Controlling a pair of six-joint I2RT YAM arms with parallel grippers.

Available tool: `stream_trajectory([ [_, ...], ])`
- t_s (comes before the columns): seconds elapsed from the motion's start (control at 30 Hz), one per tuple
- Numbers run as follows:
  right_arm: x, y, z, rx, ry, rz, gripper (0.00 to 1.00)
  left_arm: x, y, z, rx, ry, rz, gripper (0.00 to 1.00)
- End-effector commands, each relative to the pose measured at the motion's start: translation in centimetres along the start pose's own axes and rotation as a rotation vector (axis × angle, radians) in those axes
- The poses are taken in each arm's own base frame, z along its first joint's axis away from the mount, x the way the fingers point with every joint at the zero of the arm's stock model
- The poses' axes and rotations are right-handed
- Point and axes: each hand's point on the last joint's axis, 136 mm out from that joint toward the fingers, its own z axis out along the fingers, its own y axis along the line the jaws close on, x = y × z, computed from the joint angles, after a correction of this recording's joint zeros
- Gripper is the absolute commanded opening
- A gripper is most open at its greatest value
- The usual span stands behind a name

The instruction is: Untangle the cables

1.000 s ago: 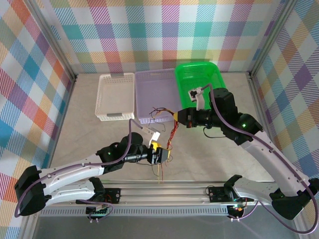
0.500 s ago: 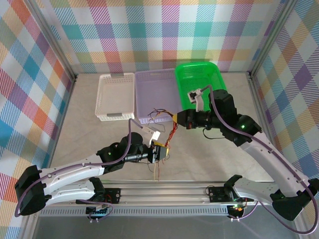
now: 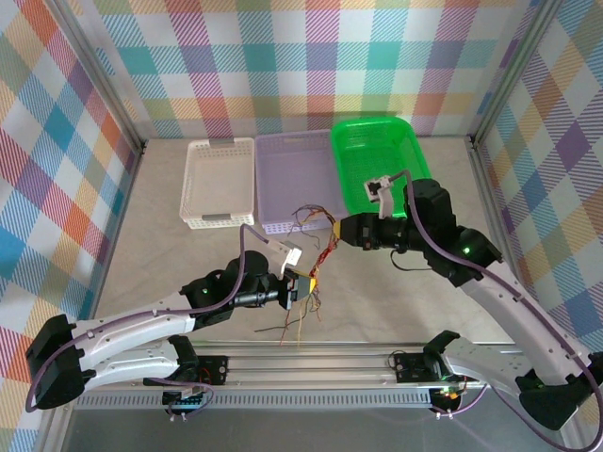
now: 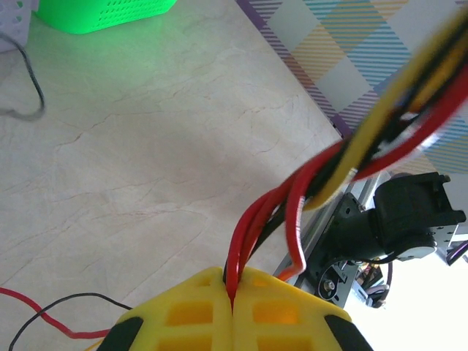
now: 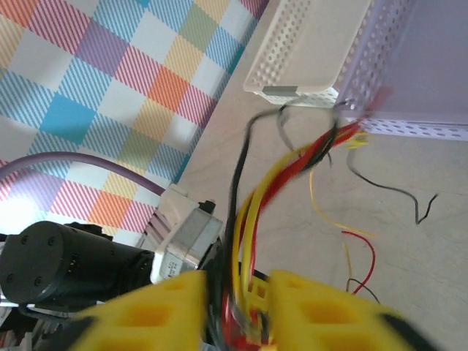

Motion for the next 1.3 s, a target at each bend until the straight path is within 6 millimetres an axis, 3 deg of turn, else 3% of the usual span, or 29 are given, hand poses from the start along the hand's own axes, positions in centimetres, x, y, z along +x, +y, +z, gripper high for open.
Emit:
stream_trajectory([
  [0.0,0.5,-0.4,-0.9,0.012,-0.028,-0.021,0.52,-1.8,-1.7,-0.7,0.033,-0.043,-0.024,0.0],
  [0.17,1.3,-1.3,-2.0,0.044,-0.063,-0.043,0.61,-2.8,-2.1,-0.9,0.018,-0.048,-0.038,0.0],
  [0.27,2.3,-1.1,-1.9,0.001,-0.051,-0.047,0.58,-3.1,-2.5,-1.0,0.023,-0.041,-0.041,0.0],
  [0.4,4.4,-1.6,0.3,-0.075,0.025,-0.005,0.5,-3.5,-3.3,-1.1,0.053,-0.039,-0.037,0.0],
  [0.67,7.2,-1.2,3.9,-0.114,0.1,-0.07,0.44,-3.2,-2.8,-0.5,0.022,-0.005,-0.041,0.0],
  [1.1,9.7,-3.7,6.0,-0.029,0.165,-0.078,0.38,-3.2,-2.9,-0.7,0.012,0.009,-0.035,0.0],
  [1.27,10.2,-3.9,6.2,-0.026,0.173,-0.077,0.31,-3.1,-2.6,-0.8,-0.001,0.01,-0.036,0.0],
])
